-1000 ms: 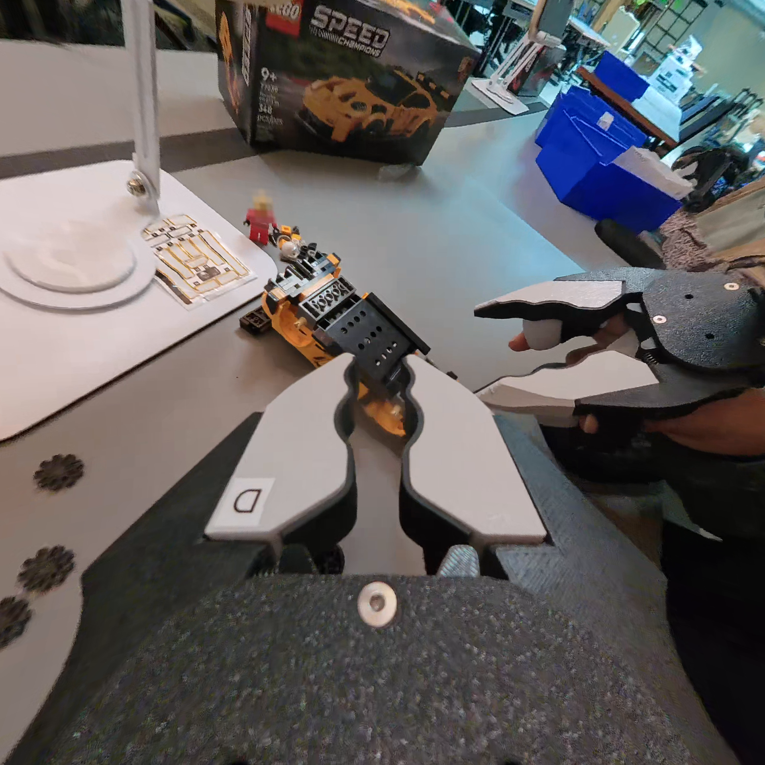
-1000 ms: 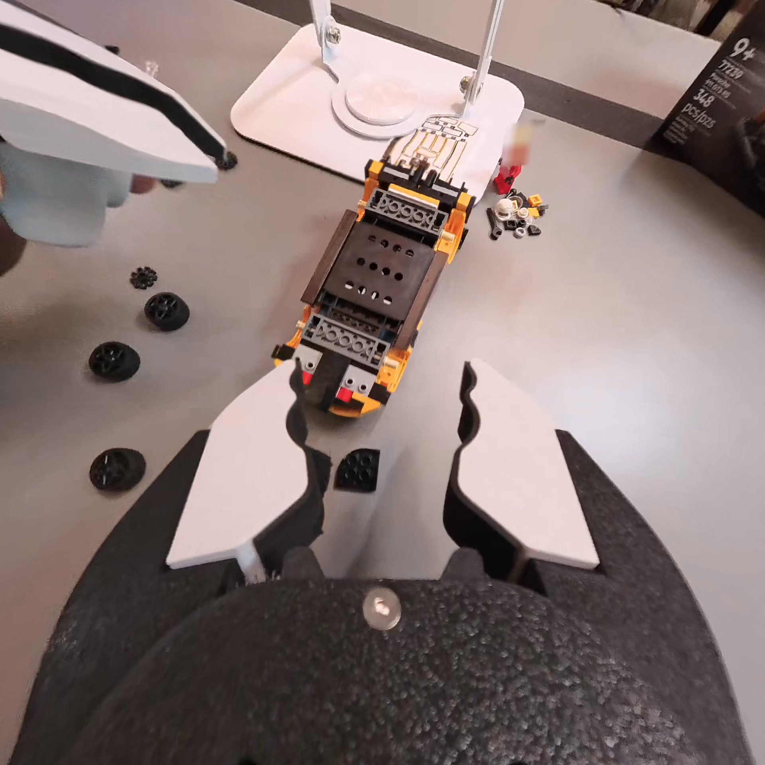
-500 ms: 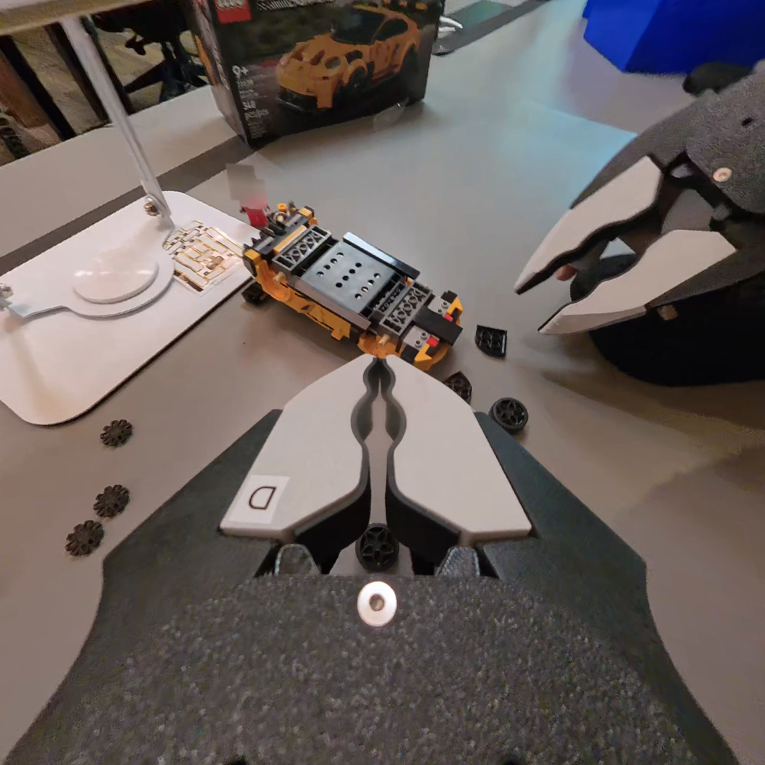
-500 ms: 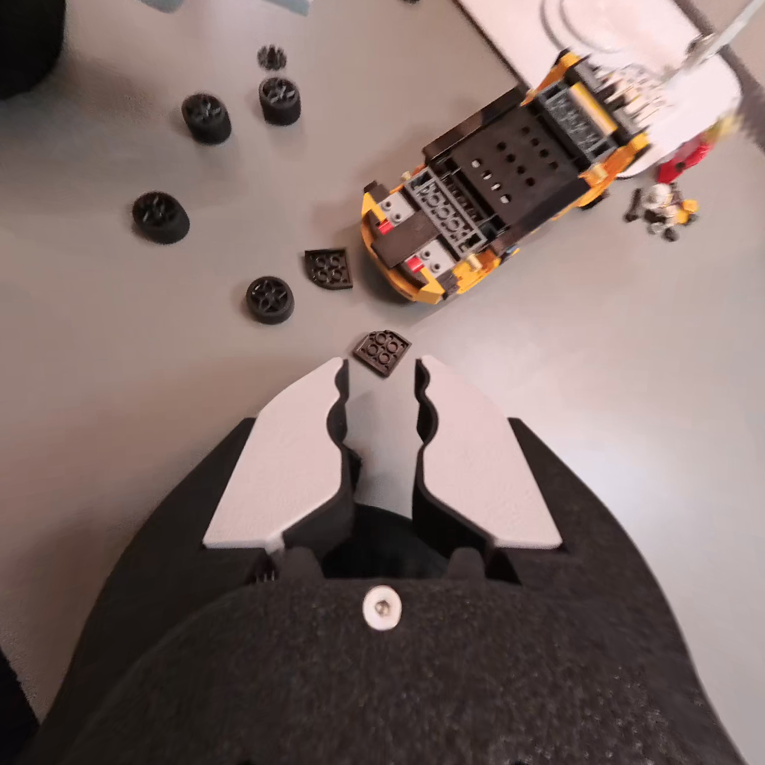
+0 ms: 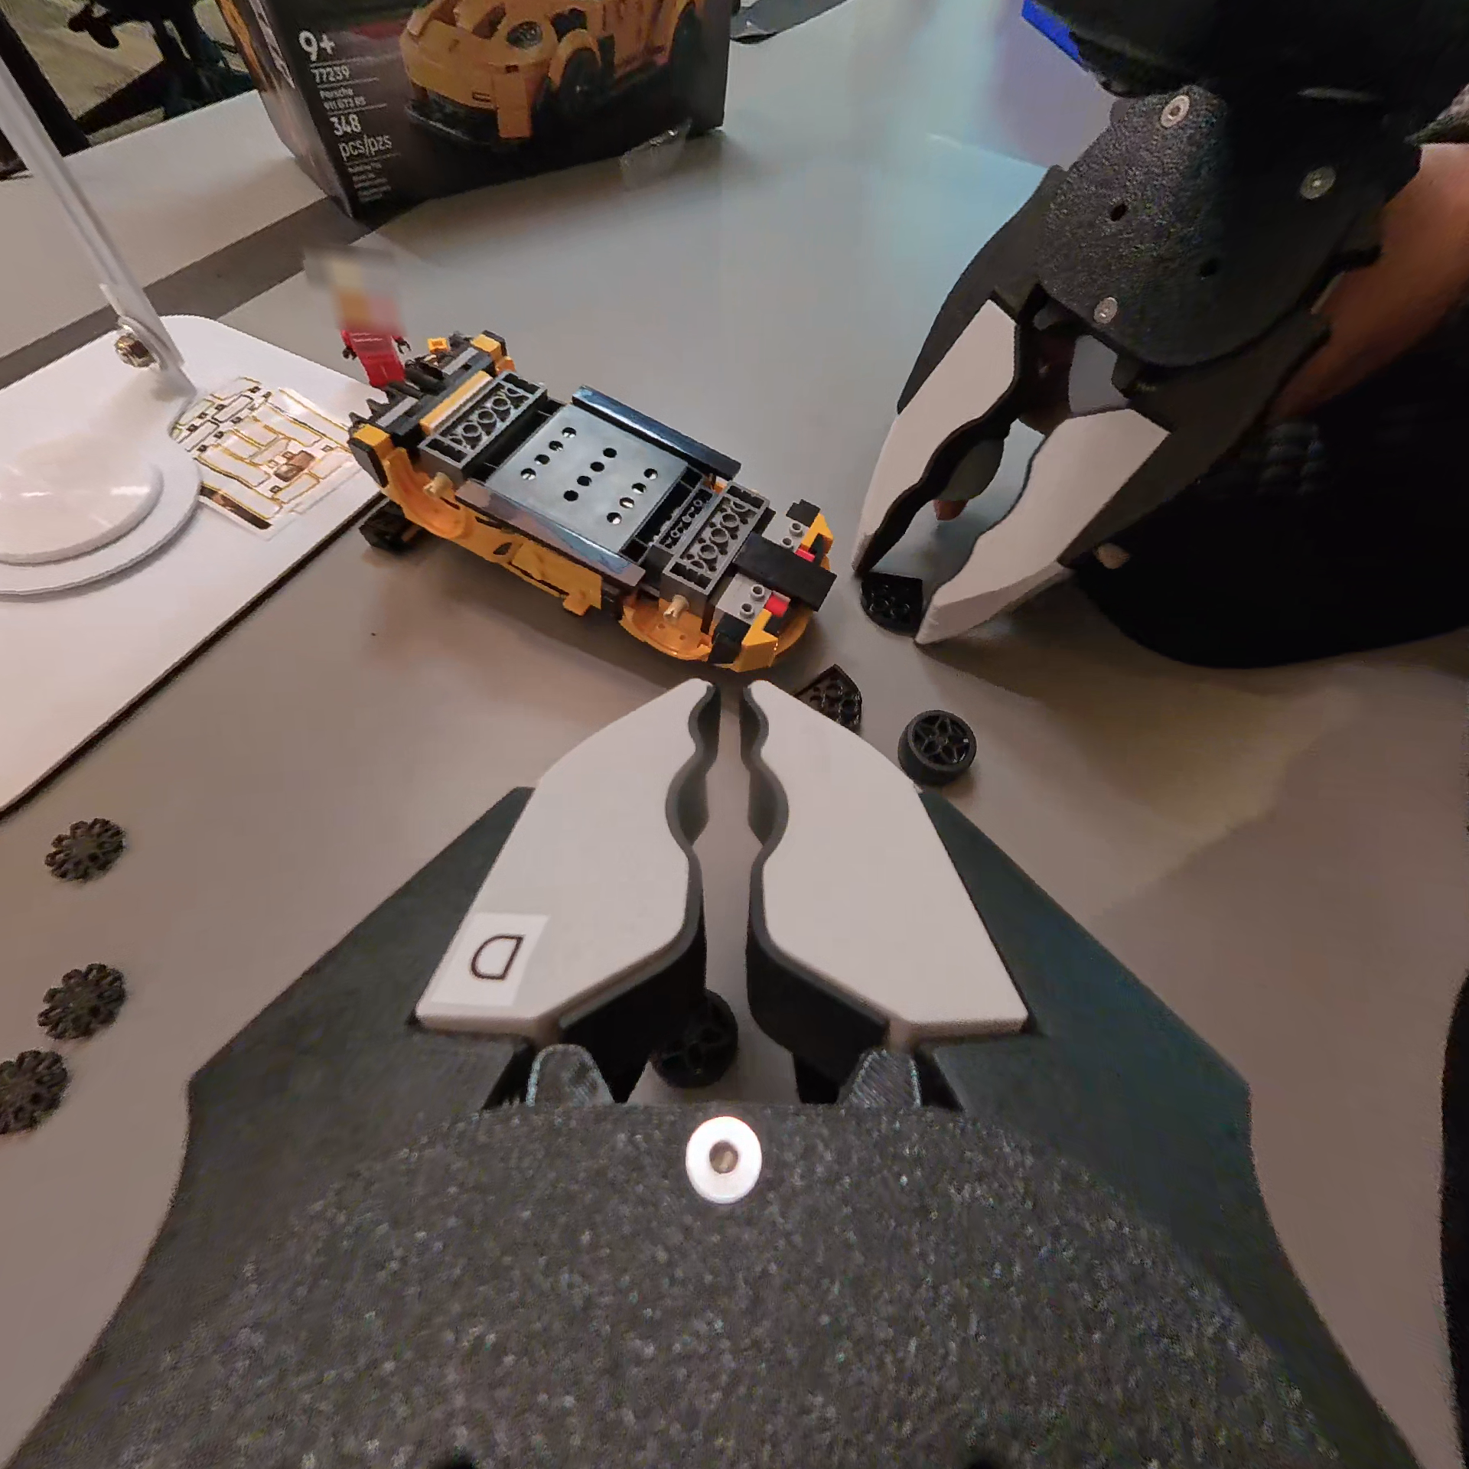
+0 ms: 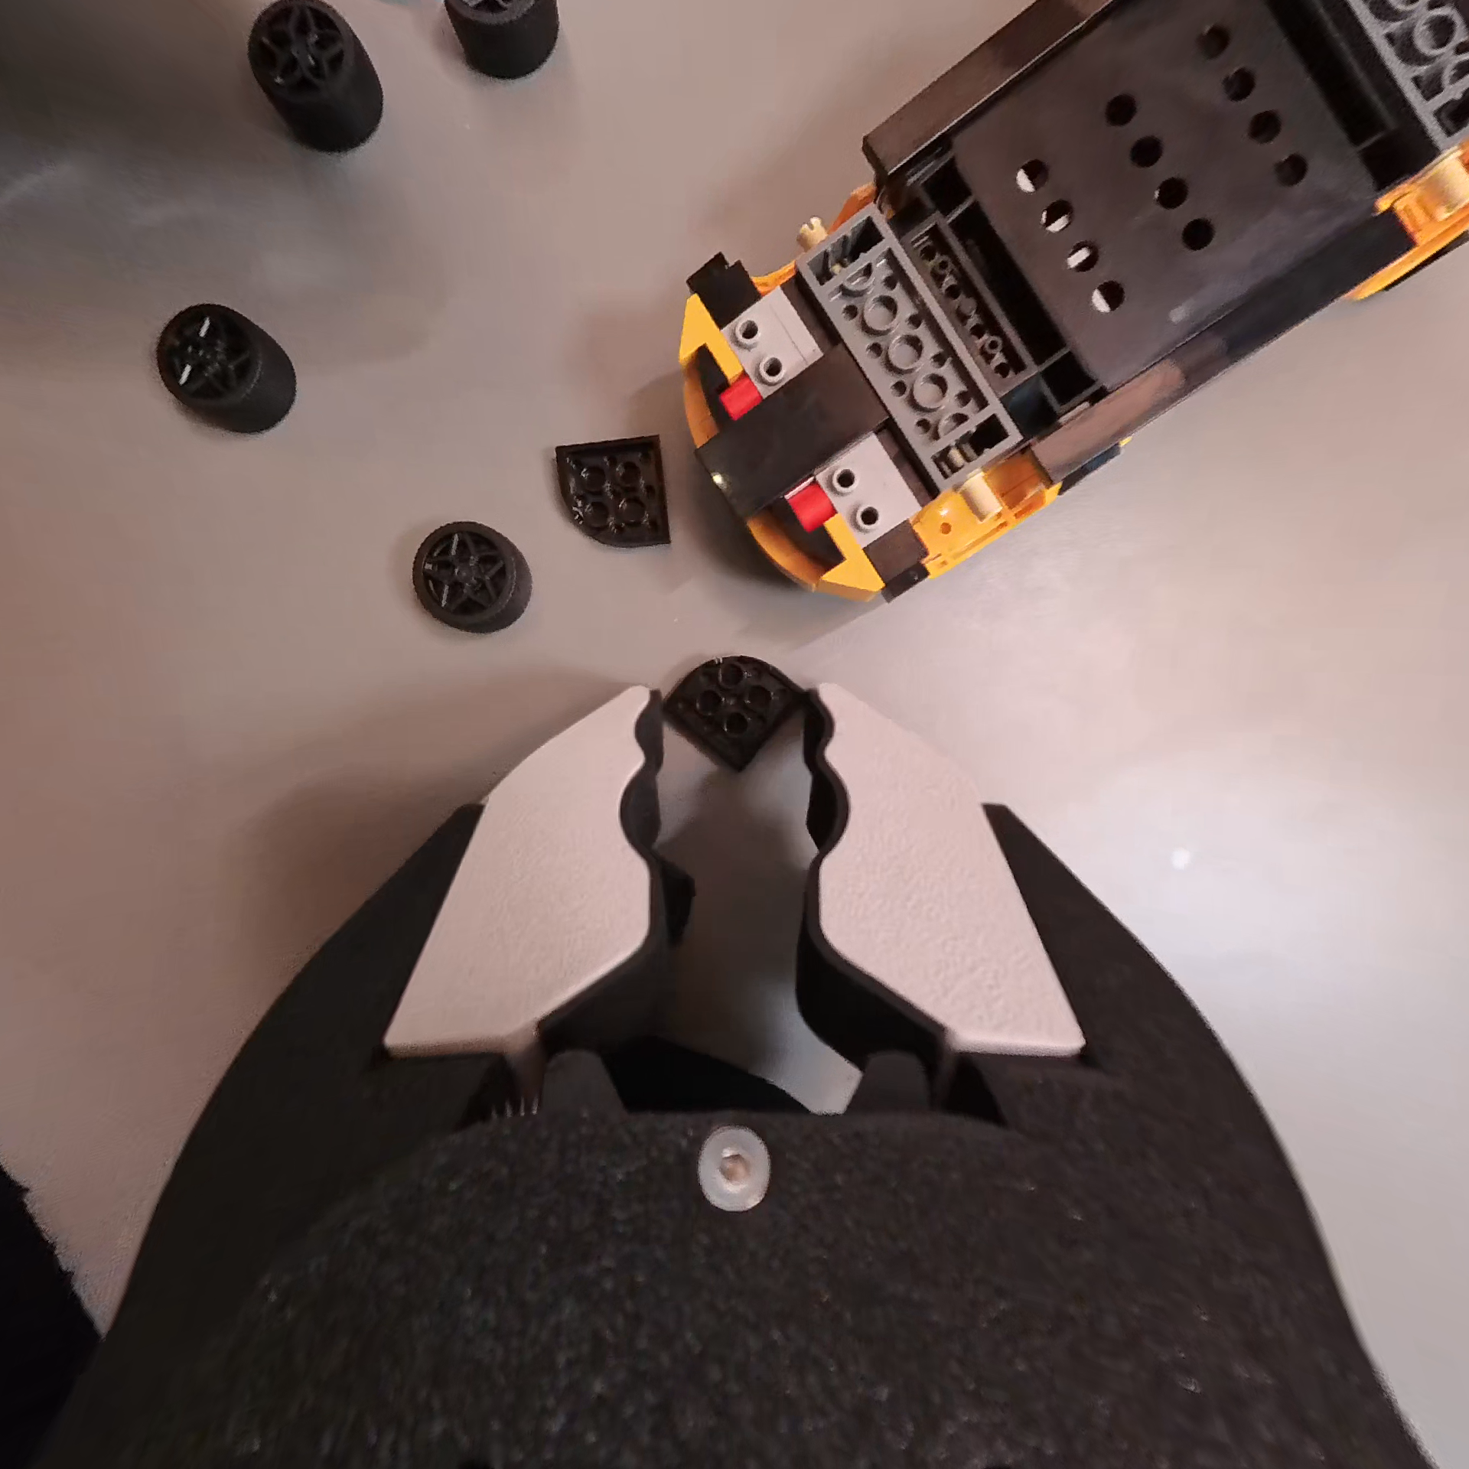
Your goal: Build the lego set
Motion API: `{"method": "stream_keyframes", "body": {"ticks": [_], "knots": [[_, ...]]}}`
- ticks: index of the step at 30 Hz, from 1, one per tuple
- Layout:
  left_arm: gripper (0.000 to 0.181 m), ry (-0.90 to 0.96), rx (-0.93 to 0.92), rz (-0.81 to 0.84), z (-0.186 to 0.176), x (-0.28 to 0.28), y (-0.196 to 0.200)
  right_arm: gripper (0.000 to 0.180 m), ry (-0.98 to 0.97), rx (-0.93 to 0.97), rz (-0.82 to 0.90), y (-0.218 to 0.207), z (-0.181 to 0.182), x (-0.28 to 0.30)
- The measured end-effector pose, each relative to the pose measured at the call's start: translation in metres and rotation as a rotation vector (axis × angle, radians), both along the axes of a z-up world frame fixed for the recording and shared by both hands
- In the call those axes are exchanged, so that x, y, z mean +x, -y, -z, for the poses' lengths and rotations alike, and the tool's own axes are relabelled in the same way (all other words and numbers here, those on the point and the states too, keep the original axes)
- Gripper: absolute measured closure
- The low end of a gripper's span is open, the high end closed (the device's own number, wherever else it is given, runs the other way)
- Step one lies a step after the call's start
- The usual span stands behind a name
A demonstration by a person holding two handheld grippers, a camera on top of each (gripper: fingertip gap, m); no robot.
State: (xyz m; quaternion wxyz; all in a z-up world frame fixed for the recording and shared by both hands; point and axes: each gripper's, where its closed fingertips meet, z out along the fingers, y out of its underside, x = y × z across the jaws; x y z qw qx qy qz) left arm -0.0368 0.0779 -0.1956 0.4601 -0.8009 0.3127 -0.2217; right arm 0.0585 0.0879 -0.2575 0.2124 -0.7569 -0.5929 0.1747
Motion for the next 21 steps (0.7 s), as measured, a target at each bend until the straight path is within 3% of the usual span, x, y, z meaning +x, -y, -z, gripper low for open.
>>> {"method": "stream_keyframes", "body": {"ticks": [7,12,17,21], "knots": [[0.176,0.011,-0.002,0.035,0.003,0.005,0.004,0.147,-0.080,0.015,-0.027,0.002,-0.010,-0.002],[0.169,0.081,0.026,0.093,-0.008,0.014,0.009,0.147,-0.519,-0.021,-0.060,0.009,-0.083,-0.027],[0.165,0.445,-0.034,0.173,-0.054,0.027,0.018,0.147,-0.972,-0.088,-0.140,0.022,-0.144,-0.043],[0.160,0.811,-0.210,0.312,-0.091,0.038,0.032,0.147,-1.210,-0.169,-0.219,0.036,-0.171,-0.043]]}}
